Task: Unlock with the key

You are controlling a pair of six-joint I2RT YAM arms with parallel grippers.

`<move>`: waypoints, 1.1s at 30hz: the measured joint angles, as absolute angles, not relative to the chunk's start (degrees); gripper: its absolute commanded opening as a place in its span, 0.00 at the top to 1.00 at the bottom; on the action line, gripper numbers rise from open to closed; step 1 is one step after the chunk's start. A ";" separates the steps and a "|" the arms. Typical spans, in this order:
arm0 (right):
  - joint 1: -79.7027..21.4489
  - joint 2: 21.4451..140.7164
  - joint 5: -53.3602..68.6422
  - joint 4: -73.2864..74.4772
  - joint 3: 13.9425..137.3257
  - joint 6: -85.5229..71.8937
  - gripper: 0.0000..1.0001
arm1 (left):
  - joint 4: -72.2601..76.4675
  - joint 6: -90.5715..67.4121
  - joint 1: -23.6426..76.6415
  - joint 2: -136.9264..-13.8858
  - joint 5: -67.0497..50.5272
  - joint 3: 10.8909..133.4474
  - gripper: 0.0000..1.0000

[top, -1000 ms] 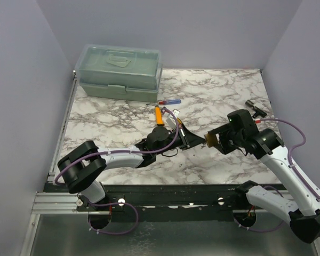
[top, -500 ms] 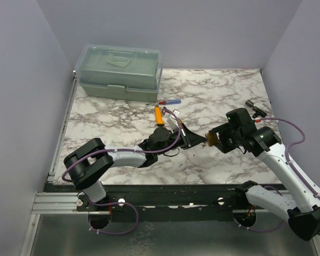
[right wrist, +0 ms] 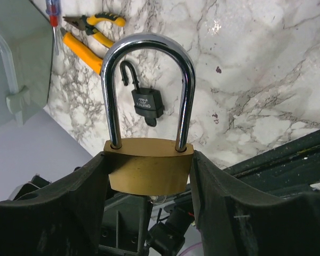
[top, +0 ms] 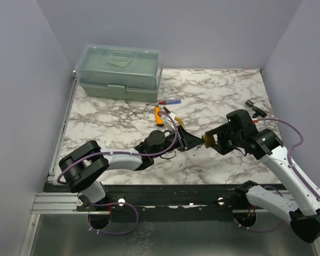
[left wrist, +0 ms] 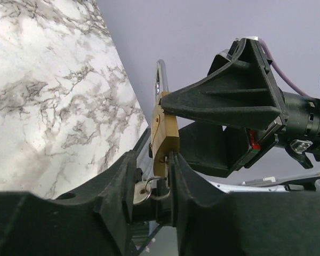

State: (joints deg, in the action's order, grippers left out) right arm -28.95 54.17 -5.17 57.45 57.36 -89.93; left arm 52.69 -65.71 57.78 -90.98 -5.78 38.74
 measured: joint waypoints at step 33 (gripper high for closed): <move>-32.80 61.84 7.11 45.41 63.90 -56.75 1.00 | 13.50 -50.22 57.89 -52.01 -3.97 31.40 0.16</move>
State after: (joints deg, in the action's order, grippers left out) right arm -32.80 61.84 7.11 45.41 63.90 -56.75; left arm 13.50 -50.22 57.89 -52.01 -3.97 31.40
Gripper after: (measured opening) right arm 0.591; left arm 0.836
